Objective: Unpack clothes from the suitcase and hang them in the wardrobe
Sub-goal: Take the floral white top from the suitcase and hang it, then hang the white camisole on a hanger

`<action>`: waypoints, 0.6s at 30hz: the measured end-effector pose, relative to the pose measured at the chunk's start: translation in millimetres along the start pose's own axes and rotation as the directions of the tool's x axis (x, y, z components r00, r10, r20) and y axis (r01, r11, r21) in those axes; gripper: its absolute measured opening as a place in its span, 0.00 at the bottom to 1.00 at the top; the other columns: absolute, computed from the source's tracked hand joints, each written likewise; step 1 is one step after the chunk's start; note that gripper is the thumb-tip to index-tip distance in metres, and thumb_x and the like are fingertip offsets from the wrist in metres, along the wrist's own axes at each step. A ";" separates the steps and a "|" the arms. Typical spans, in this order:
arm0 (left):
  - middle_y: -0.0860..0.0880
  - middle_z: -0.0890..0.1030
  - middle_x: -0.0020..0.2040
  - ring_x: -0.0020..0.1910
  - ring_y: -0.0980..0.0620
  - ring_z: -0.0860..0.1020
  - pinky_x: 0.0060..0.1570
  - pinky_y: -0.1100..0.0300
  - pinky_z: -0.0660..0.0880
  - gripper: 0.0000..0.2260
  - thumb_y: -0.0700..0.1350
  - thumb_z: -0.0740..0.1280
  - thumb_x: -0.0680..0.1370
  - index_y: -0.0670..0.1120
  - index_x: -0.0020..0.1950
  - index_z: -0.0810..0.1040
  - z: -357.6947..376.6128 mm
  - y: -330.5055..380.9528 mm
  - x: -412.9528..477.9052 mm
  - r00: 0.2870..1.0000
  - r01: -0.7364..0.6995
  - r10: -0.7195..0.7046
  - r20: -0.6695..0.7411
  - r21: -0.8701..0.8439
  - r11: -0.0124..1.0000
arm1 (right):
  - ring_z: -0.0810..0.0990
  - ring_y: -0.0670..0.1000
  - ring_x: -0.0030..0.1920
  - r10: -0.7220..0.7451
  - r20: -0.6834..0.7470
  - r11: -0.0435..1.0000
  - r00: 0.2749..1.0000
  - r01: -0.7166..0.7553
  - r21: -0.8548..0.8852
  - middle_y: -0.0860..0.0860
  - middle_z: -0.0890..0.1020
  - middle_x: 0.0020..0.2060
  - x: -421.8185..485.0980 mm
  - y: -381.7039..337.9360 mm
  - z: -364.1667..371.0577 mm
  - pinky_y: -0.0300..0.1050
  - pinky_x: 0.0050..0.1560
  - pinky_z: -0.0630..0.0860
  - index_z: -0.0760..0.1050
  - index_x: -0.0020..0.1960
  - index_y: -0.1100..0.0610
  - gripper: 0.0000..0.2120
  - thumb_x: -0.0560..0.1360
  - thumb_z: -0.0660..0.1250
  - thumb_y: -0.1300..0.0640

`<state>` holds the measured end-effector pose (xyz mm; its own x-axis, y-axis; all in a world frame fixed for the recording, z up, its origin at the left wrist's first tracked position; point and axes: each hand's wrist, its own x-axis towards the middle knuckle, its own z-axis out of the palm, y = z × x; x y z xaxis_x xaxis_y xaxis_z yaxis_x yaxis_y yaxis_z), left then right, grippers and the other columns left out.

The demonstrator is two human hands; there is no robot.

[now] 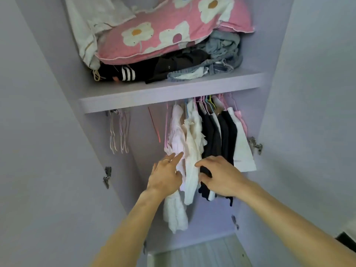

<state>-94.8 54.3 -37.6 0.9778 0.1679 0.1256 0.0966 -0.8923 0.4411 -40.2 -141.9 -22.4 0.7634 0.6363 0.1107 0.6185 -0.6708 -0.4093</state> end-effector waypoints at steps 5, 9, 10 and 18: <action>0.54 0.69 0.74 0.71 0.50 0.68 0.66 0.58 0.67 0.24 0.42 0.59 0.81 0.55 0.77 0.65 89.3 49.9 -61.7 0.988 -0.102 0.106 0.114 -0.037 0.994 | 0.68 0.50 0.67 0.097 -0.050 0.995 0.994 -0.097 0.006 0.43 0.74 0.65 -124.9 55.0 37.7 0.42 0.64 0.68 0.72 0.68 0.46 0.17 0.80 0.61 0.51; 0.55 0.71 0.71 0.70 0.51 0.70 0.67 0.55 0.69 0.22 0.44 0.59 0.81 0.57 0.75 0.68 185.5 114.3 -94.2 0.918 -0.198 0.220 0.330 -0.098 0.975 | 0.68 0.50 0.68 0.362 -0.026 0.932 0.932 -0.361 0.025 0.42 0.73 0.66 -239.0 123.6 62.7 0.42 0.65 0.68 0.72 0.69 0.44 0.17 0.80 0.60 0.49; 0.55 0.72 0.71 0.70 0.51 0.70 0.67 0.54 0.69 0.21 0.45 0.59 0.81 0.57 0.75 0.67 205.8 133.7 -101.7 0.890 -0.235 0.256 0.377 -0.103 0.967 | 0.69 0.50 0.68 0.425 -0.010 0.905 0.905 -0.425 0.036 0.42 0.74 0.66 -265.7 141.4 67.5 0.43 0.66 0.68 0.72 0.68 0.44 0.17 0.79 0.60 0.49; 0.51 0.72 0.70 0.66 0.49 0.72 0.62 0.54 0.71 0.23 0.44 0.58 0.81 0.57 0.75 0.66 322.6 285.0 -138.9 0.634 -0.443 0.449 0.629 -0.181 0.878 | 0.70 0.50 0.66 0.733 0.091 0.670 0.675 -0.738 0.083 0.44 0.75 0.65 -425.7 256.8 47.9 0.44 0.64 0.71 0.72 0.69 0.45 0.17 0.80 0.60 0.48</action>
<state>-143.1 -358.5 -216.0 0.7805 -0.5583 -0.2812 -0.3819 -0.7821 0.4925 -215.3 -566.9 -218.0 0.9512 -0.0277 -0.3072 -0.1649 -0.8873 -0.4307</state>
